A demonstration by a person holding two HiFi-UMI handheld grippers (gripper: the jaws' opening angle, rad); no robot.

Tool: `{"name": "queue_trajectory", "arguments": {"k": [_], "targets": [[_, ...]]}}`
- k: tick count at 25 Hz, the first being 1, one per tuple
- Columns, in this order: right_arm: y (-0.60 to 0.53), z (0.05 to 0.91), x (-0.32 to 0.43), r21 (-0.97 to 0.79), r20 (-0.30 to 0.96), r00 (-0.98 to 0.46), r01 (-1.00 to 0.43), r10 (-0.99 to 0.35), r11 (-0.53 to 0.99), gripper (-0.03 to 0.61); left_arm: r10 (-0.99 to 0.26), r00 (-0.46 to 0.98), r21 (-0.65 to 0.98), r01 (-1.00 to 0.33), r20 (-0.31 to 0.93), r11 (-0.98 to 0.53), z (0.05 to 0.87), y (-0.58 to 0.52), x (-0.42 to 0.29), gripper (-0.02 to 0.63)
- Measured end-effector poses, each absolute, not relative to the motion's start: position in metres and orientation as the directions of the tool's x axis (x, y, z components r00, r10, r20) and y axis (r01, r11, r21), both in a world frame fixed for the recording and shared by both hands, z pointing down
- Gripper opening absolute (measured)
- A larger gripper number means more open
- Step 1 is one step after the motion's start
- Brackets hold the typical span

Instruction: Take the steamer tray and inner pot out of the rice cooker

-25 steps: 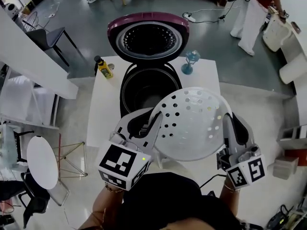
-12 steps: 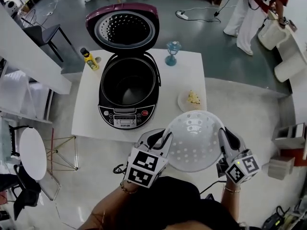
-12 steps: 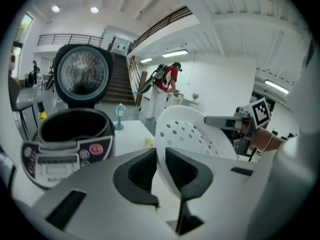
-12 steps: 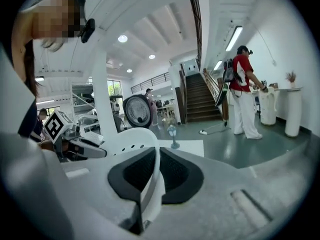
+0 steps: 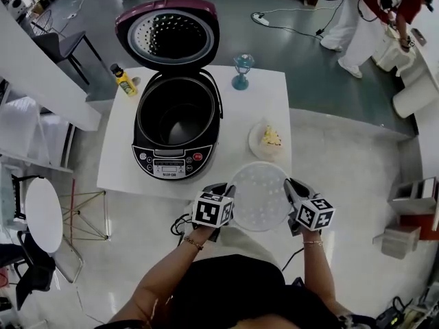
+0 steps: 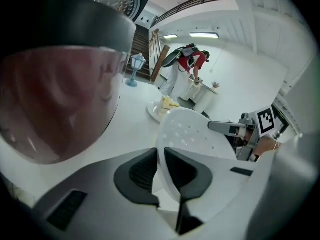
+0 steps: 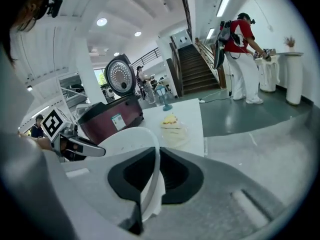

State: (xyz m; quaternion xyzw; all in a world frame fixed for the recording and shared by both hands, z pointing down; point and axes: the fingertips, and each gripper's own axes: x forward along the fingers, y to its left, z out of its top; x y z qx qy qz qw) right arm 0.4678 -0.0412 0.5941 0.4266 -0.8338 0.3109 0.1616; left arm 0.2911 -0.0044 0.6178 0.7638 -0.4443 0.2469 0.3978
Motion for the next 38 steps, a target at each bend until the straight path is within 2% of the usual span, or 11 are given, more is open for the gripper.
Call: {"name": "queue_trajectory", "arguments": {"k": [6, 14, 24, 33, 38], "targets": [[-0.059, 0.631, 0.468, -0.423, 0.565, -0.589, -0.808, -0.578, 0.409, 0.031, -0.438, 0.475, 0.405, -0.880, 0.763, -0.248, 0.645, -0.021, 0.291, 0.046], [-0.078, 0.654, 0.473, -0.393, 0.623, -0.536, -0.844, -0.570, 0.364, 0.034, -0.411, 0.461, 0.420, -0.887, 0.786, -0.192, 0.669, -0.031, 0.295, 0.046], [-0.109, 0.661, 0.469, -0.386, 0.619, -0.540, -0.842, -0.570, 0.378, 0.035, -0.446, 0.436, 0.423, -0.896, 0.782, -0.134, 0.676, -0.056, 0.292, 0.046], [-0.133, 0.662, 0.468, -0.371, 0.598, -0.545, -0.838, -0.588, 0.399, 0.037, -0.510, 0.386, 0.374, -0.918, 0.769, -0.131, 0.681, -0.077, 0.290, 0.040], [-0.134, 0.663, 0.462, -0.347, 0.600, -0.555, -0.830, -0.577, 0.437, 0.037, -0.549, 0.414, 0.396, -0.905, 0.727, -0.158, 0.669, -0.071, 0.287, 0.044]]}}
